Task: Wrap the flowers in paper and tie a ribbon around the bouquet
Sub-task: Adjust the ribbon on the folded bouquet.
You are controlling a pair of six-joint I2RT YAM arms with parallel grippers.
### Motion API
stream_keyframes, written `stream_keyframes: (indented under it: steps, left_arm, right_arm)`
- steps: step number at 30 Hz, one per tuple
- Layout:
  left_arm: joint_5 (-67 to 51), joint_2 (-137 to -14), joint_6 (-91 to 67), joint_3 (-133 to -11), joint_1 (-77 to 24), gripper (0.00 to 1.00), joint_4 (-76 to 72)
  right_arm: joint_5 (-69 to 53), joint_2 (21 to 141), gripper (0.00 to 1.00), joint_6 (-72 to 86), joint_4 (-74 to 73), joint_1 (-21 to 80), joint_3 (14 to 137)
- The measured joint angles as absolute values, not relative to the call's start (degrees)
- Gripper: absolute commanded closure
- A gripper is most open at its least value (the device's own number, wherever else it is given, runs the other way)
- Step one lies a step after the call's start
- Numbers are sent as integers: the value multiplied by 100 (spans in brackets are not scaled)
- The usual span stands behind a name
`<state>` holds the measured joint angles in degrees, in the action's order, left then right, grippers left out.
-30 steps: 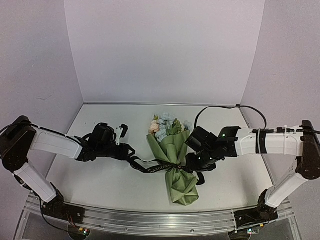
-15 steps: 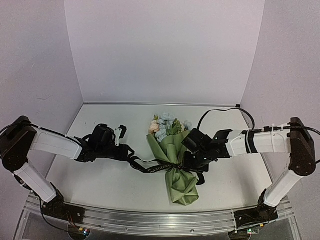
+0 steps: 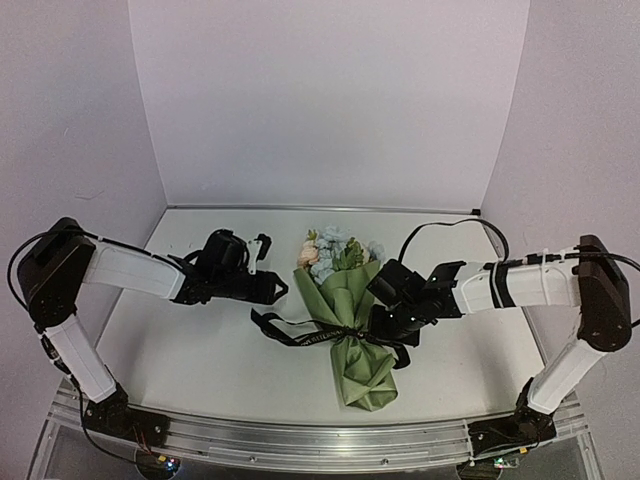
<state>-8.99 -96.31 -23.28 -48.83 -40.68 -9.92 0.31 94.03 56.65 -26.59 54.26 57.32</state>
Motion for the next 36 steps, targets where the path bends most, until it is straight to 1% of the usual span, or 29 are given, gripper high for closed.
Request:
stream_keyframes:
  steps: [4,9,15,20,22,28,31,32,34,35,36]
  left_arm:
    - [-1060,-10033,-2417,-5490,-4113,37,-998]
    - [-1167,-10361,-2544,-5823,-4382,32,-910]
    - [-1129,-10704,-2673,-6130,-4835,30,-649]
    - [-903,-10868,-2749,-6301,-4938,36,-367]
    - [-833,-10936,-2769,-6371,-4941,43,-253]
    - [-730,-11064,-2825,-6501,-4945,70,-130]
    - [-732,-11119,-2849,-6539,-4945,81,-95]
    - [-734,-11130,-2841,-6539,-4945,83,-93]
    - [-740,-11163,-2832,-6543,-4945,82,-94]
    - [-746,-11178,-2844,-6543,-4945,77,-96]
    - [-755,-11186,-2845,-6543,-4945,69,-95]
  right_arm:
    - [22,9404,100,5653,-2657,5425,5732]
    - [9,9404,100,5622,-2661,5424,5732]
    - [-65,9404,100,5577,-2663,5424,5732]
    - [-118,9403,100,5556,-2665,5424,5732]
    - [-119,9404,100,5536,-2665,5424,5732]
    - [-118,9403,100,5408,-2701,5424,5732]
    - [-119,9402,100,5315,-2733,5424,5736]
    - [-119,9402,100,5278,-2754,5424,5741]
    - [-120,9402,100,5208,-2794,5424,5751]
    - [-121,9402,100,5174,-2811,5424,5757]
    - [-121,9402,100,5145,-2829,5424,5763]
